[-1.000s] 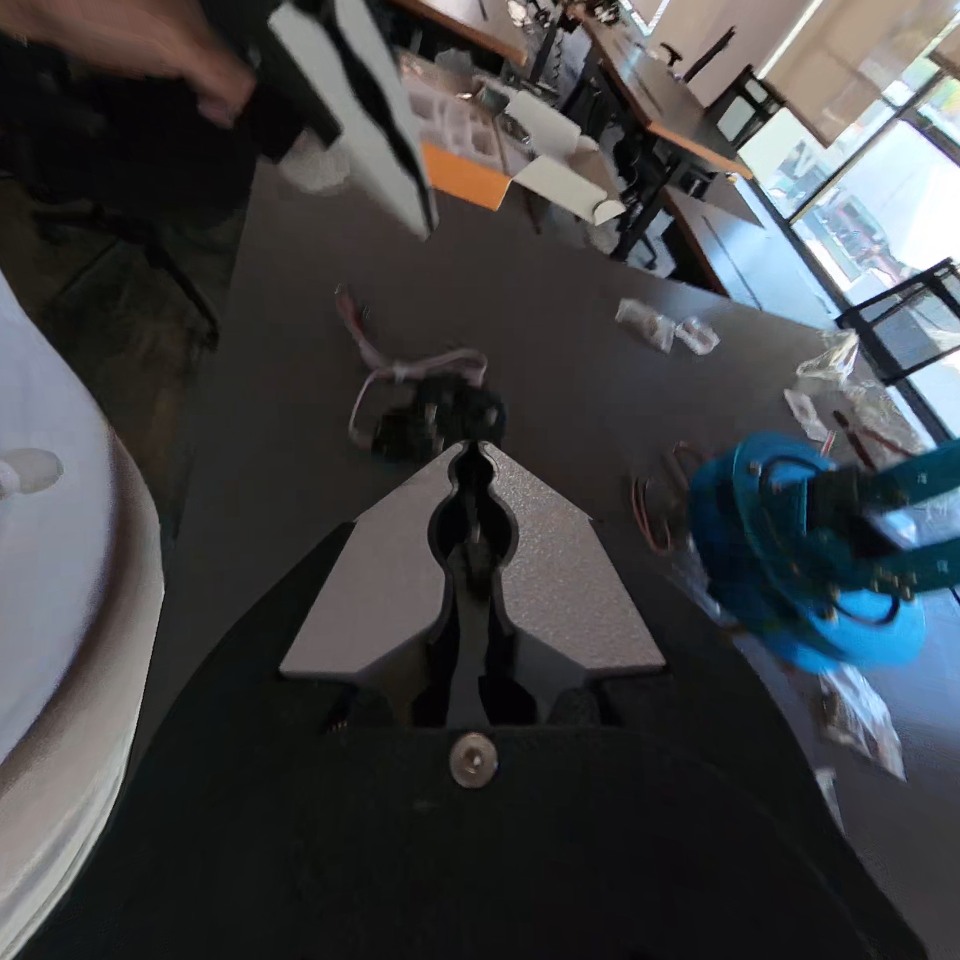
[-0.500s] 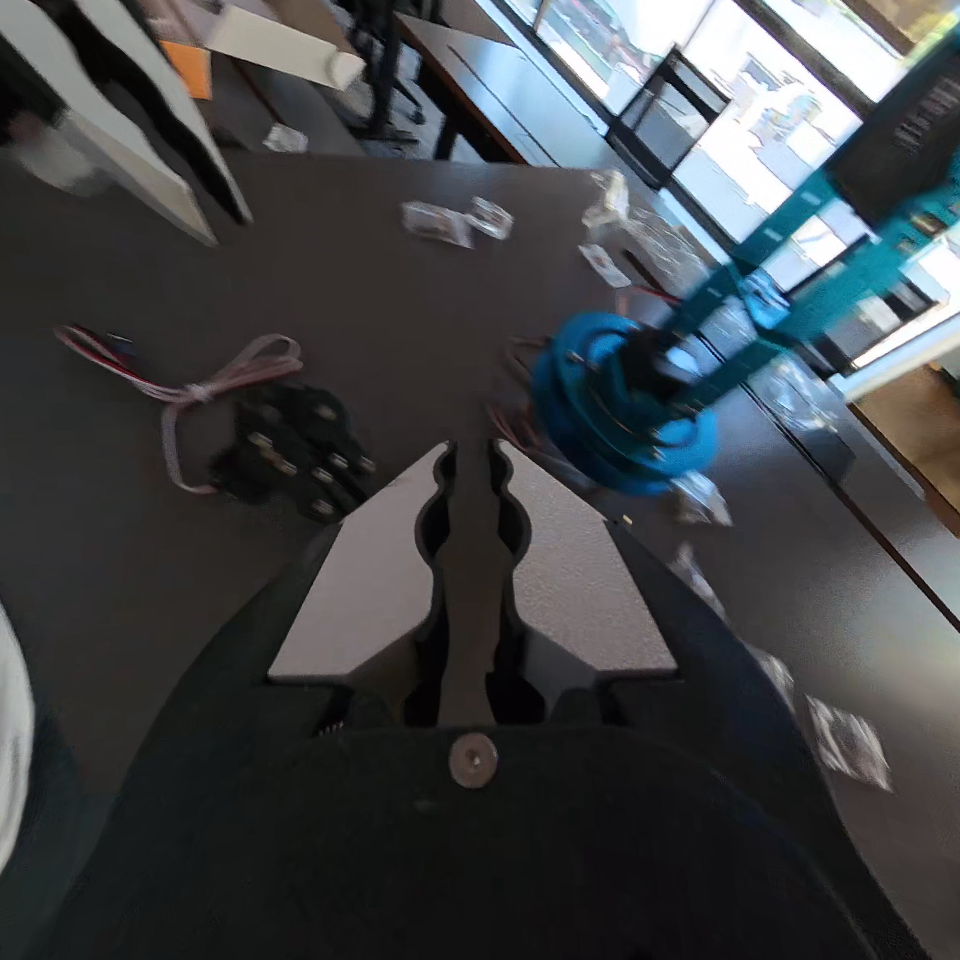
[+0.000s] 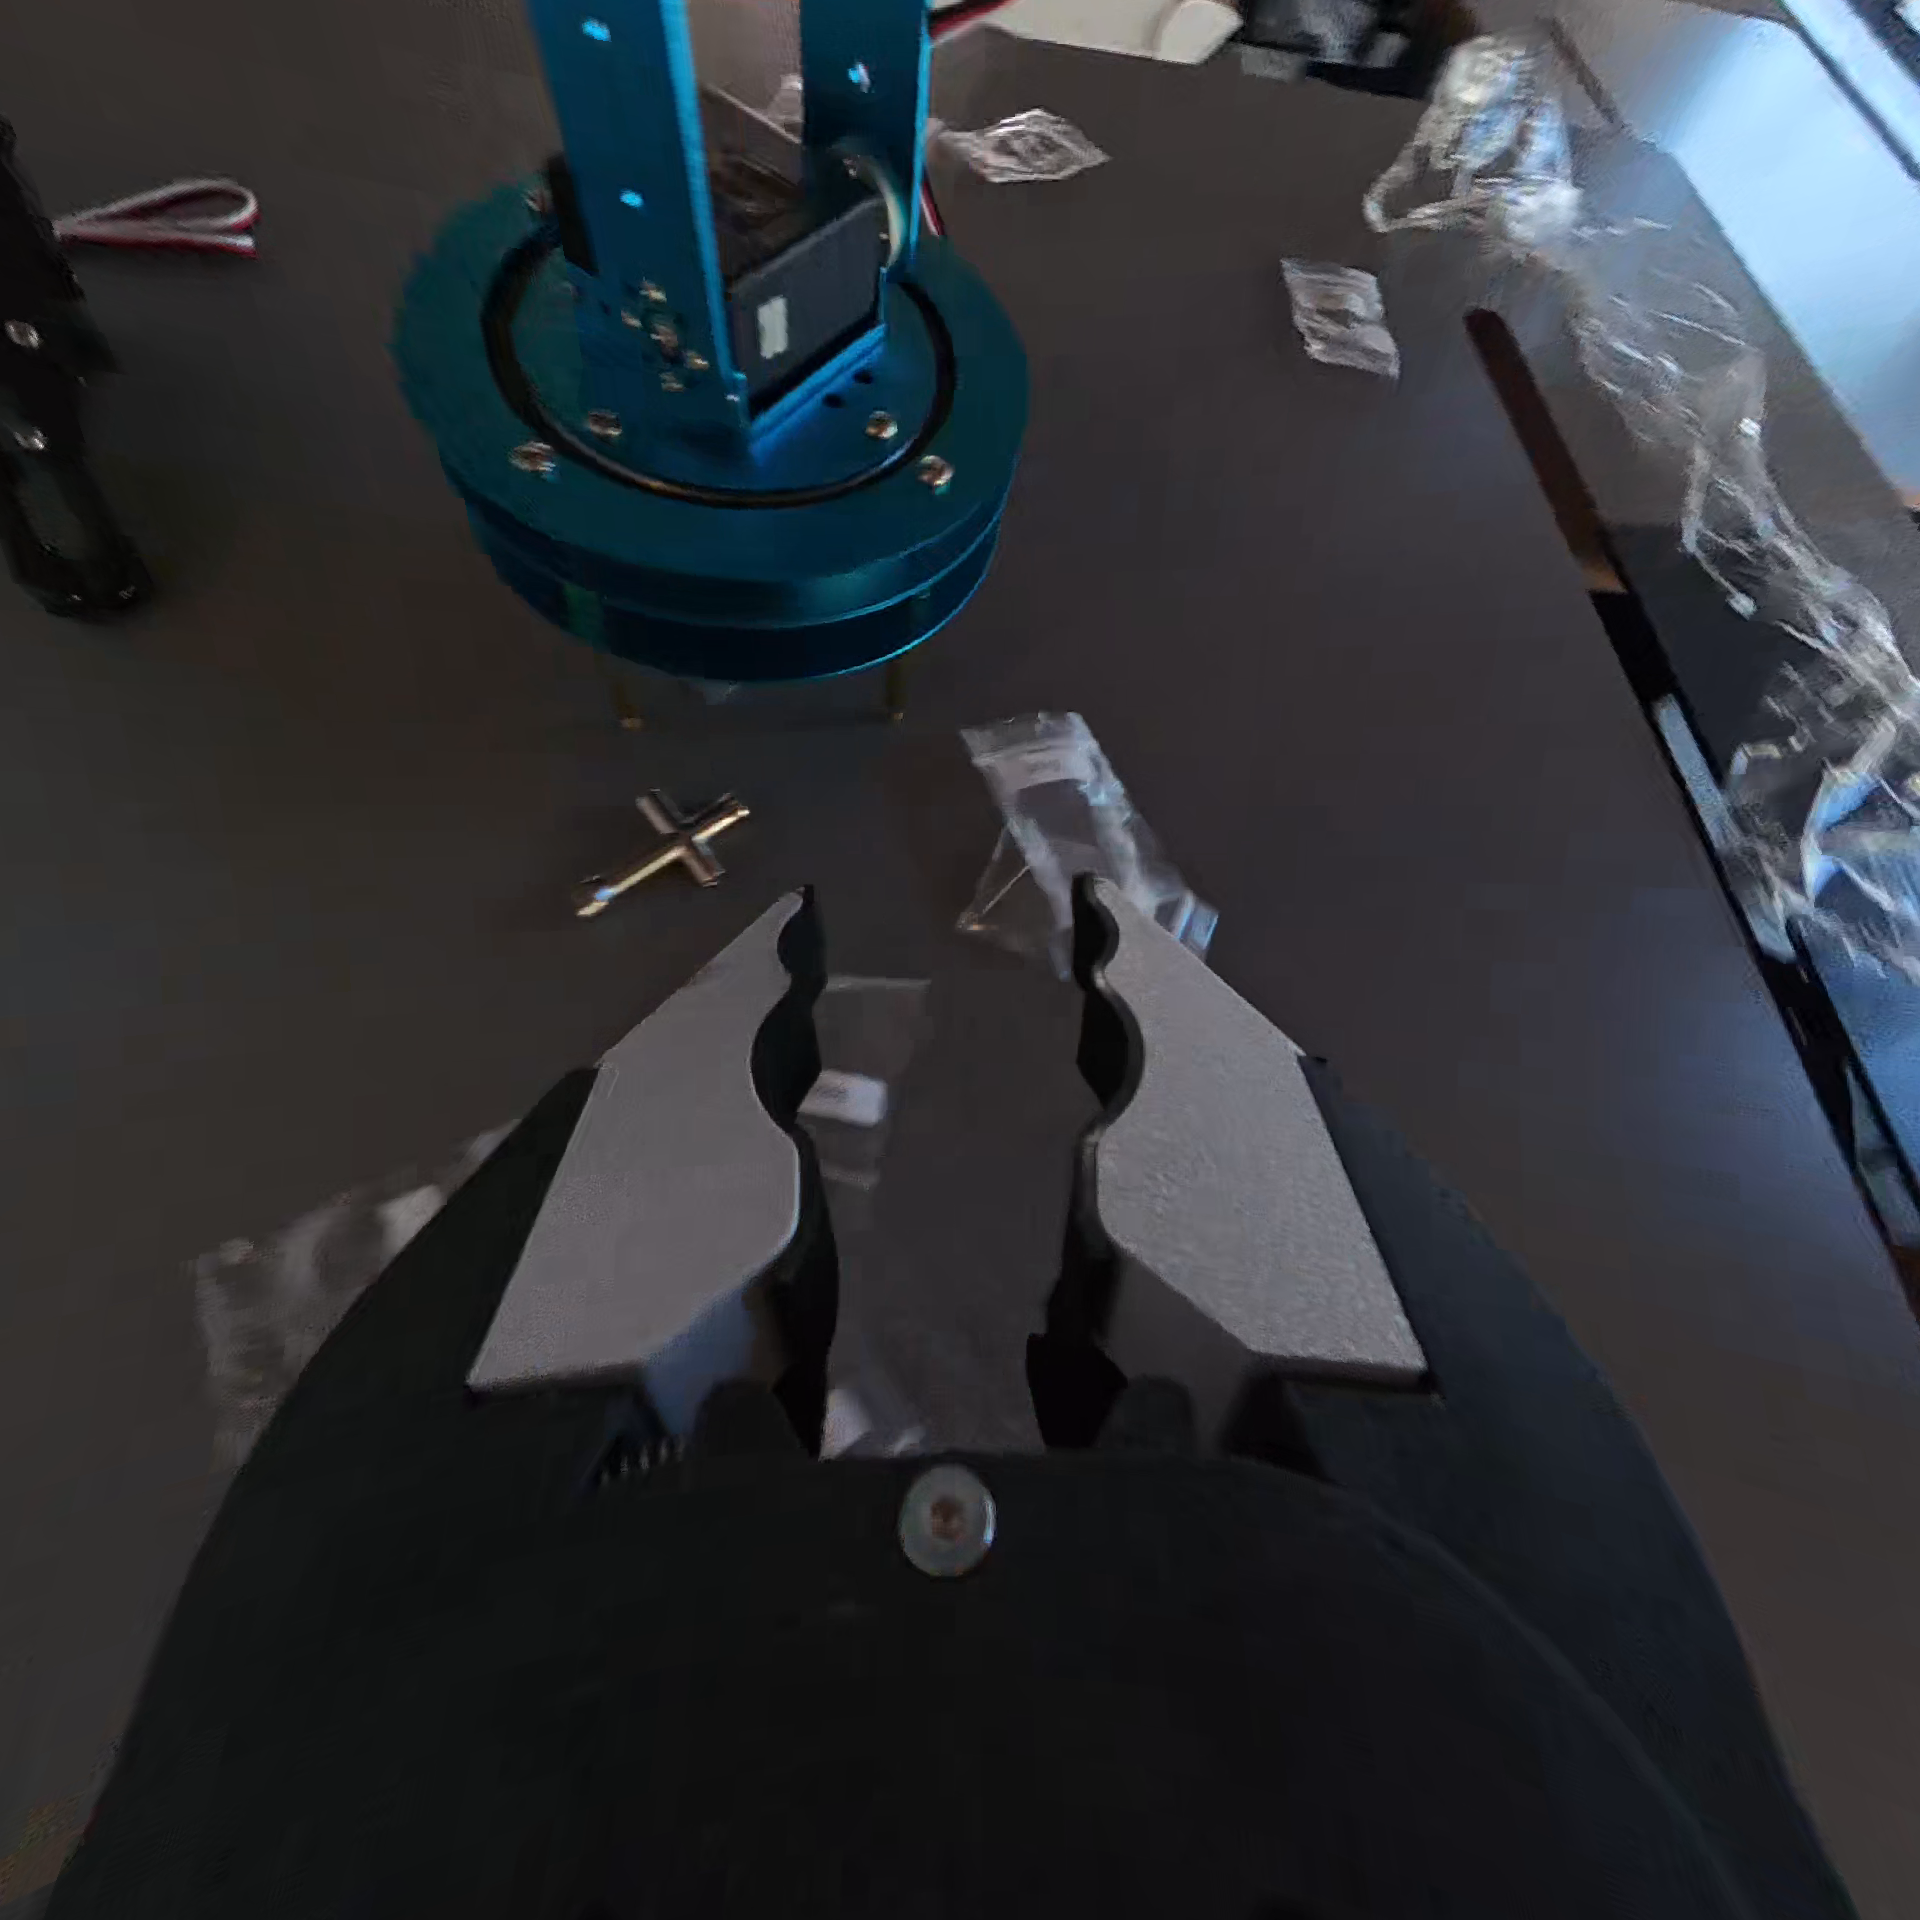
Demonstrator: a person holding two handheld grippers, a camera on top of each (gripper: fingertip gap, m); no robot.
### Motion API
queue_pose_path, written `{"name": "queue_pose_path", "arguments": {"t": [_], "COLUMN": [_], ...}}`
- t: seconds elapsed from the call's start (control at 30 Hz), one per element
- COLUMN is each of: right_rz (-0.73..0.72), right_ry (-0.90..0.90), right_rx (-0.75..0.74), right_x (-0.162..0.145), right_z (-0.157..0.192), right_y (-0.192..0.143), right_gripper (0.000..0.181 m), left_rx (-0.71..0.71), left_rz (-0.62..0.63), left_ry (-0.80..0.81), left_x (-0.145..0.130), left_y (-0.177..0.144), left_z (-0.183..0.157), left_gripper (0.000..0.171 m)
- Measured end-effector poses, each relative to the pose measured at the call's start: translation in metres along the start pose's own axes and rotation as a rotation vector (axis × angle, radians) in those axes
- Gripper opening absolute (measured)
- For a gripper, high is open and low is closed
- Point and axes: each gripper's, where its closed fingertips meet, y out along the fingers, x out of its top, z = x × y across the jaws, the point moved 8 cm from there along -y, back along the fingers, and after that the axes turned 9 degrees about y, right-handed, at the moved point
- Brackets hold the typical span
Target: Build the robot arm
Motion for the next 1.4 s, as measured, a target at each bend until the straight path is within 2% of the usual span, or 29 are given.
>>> {"name": "queue_pose_path", "arguments": {"t": [0.17,0.3,0.33,0.43,0.47,0.57,0.73,0.83,0.93,1.0,1.07,1.13,1.2,1.3,1.4], "right_rz": [0.09,0.173,0.15,0.164,0.157,0.117,0.065,0.082,0.084,0.06,-0.007,-0.071,-0.144,-0.373,-0.623], "right_ry": [-0.037,-0.015,-0.022,-0.013,-0.013,-0.005,0.079,0.157,0.2,0.222,0.151,0.108,0.159,0.15,-0.04], "right_rx": [0.185,0.268,0.264,0.238,0.229,0.122,-0.172,-0.175,-0.204,-0.238,-0.33,-0.443,-0.465,-0.455,-0.49], "right_x": [0.007,0.002,0.004,0.004,0.005,0.01,0.019,0.019,0.019,0.021,0.026,0.034,0.051,0.093,0.149], "right_z": [-0.045,-0.052,-0.052,-0.055,-0.056,-0.066,-0.093,-0.093,-0.089,-0.077,-0.058,-0.032,0.003,0.064,0.131], "right_y": [0.049,0.073,0.074,0.073,0.071,0.065,0.063,0.071,0.054,0.021,-0.021,-0.06,-0.086,-0.104,-0.1], "right_gripper": [0.055,0.058,0.054,0.029,0.027,0.027,0.028,0.045,0.05,0.051,0.05,0.05,0.045,0.042,0.038], "left_rx": [0.092,0.151,0.163,0.191,0.197,0.212,0.249,0.26,0.285,0.327,0.371,0.405,0.462,0.551,0.588], "left_rz": [0.035,0.043,0.046,0.051,0.052,0.045,0.038,0.026,0.02,0.015,-0.009,-0.026,-0.035,-0.094,-0.144], "left_ry": [-0.064,-0.096,-0.105,-0.131,-0.142,-0.173,-0.217,-0.24,-0.248,-0.262,-0.302,-0.354,-0.381,-0.406,-0.421], "left_x": [0.008,0.01,0.009,0.008,0.008,0.01,0.009,0.004,-0.007,-0.02,-0.038,-0.058,-0.079,-0.109,-0.142], "left_y": [-0.004,-0.007,-0.007,-0.008,-0.008,-0.011,-0.016,-0.02,-0.033,-0.05,-0.072,-0.098,-0.127,-0.175,-0.223], "left_z": [-0.048,-0.074,-0.078,-0.086,-0.087,-0.089,-0.083,-0.08,-0.077,-0.074,-0.071,-0.066,-0.058,-0.039,-0.013], "left_gripper": [0.028,0.028,0.028,0.027,0.027,0.027,0.026,0.026,0.027,0.028,0.028,0.028,0.028,0.029,0.029]}}
